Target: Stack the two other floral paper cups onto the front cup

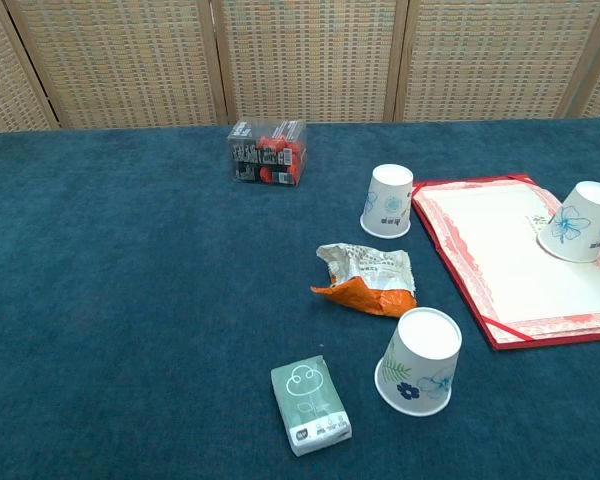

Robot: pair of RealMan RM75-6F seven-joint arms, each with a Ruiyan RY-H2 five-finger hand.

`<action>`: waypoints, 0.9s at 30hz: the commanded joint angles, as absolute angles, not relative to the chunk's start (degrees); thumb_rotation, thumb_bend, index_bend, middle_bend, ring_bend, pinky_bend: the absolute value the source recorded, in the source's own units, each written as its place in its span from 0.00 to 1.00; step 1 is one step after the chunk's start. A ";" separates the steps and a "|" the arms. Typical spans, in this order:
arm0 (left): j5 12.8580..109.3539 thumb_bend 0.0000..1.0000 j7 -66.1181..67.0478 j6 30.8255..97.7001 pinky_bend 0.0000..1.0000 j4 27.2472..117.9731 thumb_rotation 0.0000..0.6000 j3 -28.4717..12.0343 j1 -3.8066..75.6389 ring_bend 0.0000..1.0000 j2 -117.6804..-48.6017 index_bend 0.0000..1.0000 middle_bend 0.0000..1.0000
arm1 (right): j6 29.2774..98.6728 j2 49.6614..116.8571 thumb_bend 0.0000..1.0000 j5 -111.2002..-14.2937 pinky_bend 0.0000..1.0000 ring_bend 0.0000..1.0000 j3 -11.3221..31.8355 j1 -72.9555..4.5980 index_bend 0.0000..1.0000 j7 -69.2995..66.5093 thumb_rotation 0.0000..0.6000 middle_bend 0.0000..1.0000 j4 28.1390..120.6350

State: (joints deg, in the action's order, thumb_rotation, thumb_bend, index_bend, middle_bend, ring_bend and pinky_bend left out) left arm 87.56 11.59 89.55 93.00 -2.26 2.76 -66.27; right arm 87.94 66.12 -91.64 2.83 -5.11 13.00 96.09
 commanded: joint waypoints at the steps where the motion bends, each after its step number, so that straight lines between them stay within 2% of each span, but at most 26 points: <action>1: 87.56 0.31 11.67 89.54 0.00 93.02 1.00 -2.30 2.78 0.00 -66.26 0.00 0.00 | 87.89 66.13 0.07 -91.70 0.00 0.00 2.80 -5.12 0.00 12.96 1.00 0.00 96.13; 27: 88.07 0.31 10.76 89.50 0.00 92.03 1.00 -2.14 2.86 0.00 -66.62 0.00 0.00 | 88.13 66.54 0.07 -92.44 0.00 0.00 3.08 -5.37 0.00 11.74 1.00 0.00 95.98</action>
State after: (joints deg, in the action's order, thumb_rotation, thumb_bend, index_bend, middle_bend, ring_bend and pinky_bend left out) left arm 88.07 10.79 89.48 92.01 -2.11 2.86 -66.64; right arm 88.12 66.55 -92.35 3.07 -5.32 11.88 95.96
